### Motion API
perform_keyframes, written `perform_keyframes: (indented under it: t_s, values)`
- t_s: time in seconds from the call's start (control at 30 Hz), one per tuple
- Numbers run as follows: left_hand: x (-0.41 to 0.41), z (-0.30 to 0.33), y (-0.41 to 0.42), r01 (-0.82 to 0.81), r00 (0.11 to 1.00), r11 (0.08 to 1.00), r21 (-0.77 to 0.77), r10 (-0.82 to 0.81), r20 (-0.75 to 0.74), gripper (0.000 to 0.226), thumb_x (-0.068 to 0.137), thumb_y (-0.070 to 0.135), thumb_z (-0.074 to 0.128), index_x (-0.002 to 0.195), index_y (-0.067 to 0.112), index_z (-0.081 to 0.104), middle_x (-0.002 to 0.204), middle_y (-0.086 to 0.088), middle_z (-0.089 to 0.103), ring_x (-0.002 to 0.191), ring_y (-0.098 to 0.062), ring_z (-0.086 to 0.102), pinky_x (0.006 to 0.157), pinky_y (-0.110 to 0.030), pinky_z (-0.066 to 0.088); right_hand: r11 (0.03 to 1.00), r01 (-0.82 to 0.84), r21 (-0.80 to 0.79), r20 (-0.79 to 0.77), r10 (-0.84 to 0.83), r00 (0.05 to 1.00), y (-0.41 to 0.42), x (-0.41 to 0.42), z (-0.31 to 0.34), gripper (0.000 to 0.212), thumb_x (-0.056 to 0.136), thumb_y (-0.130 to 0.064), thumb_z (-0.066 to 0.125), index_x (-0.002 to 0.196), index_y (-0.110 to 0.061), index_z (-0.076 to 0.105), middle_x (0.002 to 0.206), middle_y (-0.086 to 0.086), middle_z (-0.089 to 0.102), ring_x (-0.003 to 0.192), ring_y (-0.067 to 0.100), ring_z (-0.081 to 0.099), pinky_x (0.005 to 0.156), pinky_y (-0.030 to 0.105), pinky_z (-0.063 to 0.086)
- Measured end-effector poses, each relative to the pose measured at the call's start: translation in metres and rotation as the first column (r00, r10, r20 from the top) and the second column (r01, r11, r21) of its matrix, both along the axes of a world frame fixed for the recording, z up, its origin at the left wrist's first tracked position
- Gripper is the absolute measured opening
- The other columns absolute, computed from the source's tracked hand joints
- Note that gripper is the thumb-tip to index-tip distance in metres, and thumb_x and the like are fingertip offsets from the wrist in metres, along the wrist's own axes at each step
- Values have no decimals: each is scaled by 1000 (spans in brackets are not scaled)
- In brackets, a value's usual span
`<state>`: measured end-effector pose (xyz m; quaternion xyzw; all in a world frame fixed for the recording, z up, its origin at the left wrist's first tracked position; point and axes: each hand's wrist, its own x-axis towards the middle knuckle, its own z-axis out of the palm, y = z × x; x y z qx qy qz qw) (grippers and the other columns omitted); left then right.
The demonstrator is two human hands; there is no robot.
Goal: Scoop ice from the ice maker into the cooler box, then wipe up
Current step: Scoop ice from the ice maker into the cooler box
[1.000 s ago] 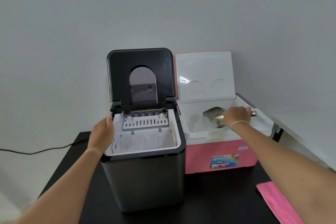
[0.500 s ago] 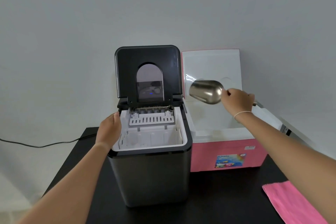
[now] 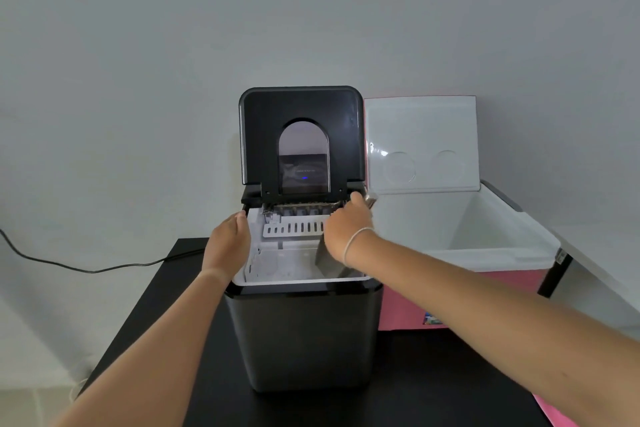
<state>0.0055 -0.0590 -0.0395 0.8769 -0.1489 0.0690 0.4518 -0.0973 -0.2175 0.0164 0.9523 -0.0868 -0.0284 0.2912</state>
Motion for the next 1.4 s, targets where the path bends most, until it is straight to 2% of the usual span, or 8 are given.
perform_keyframes:
  t_s: [0.1, 0.37, 0.5, 0.63, 0.8, 0.93, 1.17, 1.4]
  values:
    - [-3, 1, 1, 3, 1000, 1000, -16, -3, 5, 36, 98, 20, 26, 68, 5, 39, 63, -8, 45, 59, -18, 40, 54, -31, 31, 981, 21, -193, -152, -51, 987, 18, 15, -16, 14, 92, -21, 46, 93, -25, 59, 78, -1, 51, 87, 17, 47, 96, 35, 27]
    - [-1, 0, 2, 9, 1000, 999, -34, -9, 3, 36, 98, 19, 26, 73, 2, 46, 65, -7, 49, 61, -17, 44, 54, -29, 33, 954, 91, -287, -259, -169, 951, 23, 31, -15, 10, 86, -18, 46, 79, -23, 51, 65, 1, 43, 82, 17, 44, 89, 36, 25]
    - [0, -1, 2, 20, 1000, 999, -46, -19, 6, 36, 98, 19, 26, 72, 4, 45, 64, -6, 48, 61, -18, 43, 55, -30, 33, 940, 26, -340, -330, -146, 933, 32, 33, -27, 18, 91, -22, 43, 100, -29, 56, 74, 2, 45, 80, 18, 42, 97, 36, 25]
    - [0, -1, 3, 11, 1000, 998, -61, -12, -10, 36, 98, 20, 26, 72, 1, 43, 64, -7, 45, 60, -19, 40, 56, -32, 32, 931, 65, -359, -348, -198, 916, 38, 37, -34, 23, 88, -16, 38, 68, -20, 49, 64, 1, 44, 69, 16, 44, 87, 37, 26]
    - [1, -2, 3, 16, 1000, 997, -73, -17, -8, 37, 97, 21, 26, 75, -3, 44, 65, -8, 46, 62, -20, 41, 57, -32, 33, 987, 160, -22, -261, -160, 952, 19, 44, -27, 31, 96, -21, 37, 118, -23, 58, 120, 1, 58, 123, 24, 44, 108, 39, 19]
    - [0, -1, 2, 12, 1000, 997, -77, -13, -6, 34, 97, 20, 27, 71, 3, 40, 65, -8, 44, 61, -19, 38, 56, -32, 30, 930, 287, 227, -249, -230, 941, 16, 42, -36, 22, 94, -19, 40, 102, -16, 60, 116, 4, 62, 119, 26, 48, 111, 44, 14]
    - [2, -2, 1, 6, 1000, 998, -66, -7, -12, 36, 97, 19, 27, 79, -7, 44, 68, -12, 48, 64, -21, 41, 57, -31, 33, 759, 385, 524, -326, -239, 915, 32, 35, -39, 51, 98, -33, 35, 141, -6, 39, 151, 15, 32, 141, 38, 20, 115, 47, 5]
    - [4, -4, 1, 3, 1000, 999, -51, -3, -8, 37, 97, 21, 26, 76, -4, 43, 69, -14, 50, 64, -22, 43, 57, -32, 34, 742, 288, 606, -289, -133, 948, 26, 34, -43, 37, 99, -24, 35, 130, -11, 50, 135, 9, 52, 131, 27, 40, 112, 42, 17]
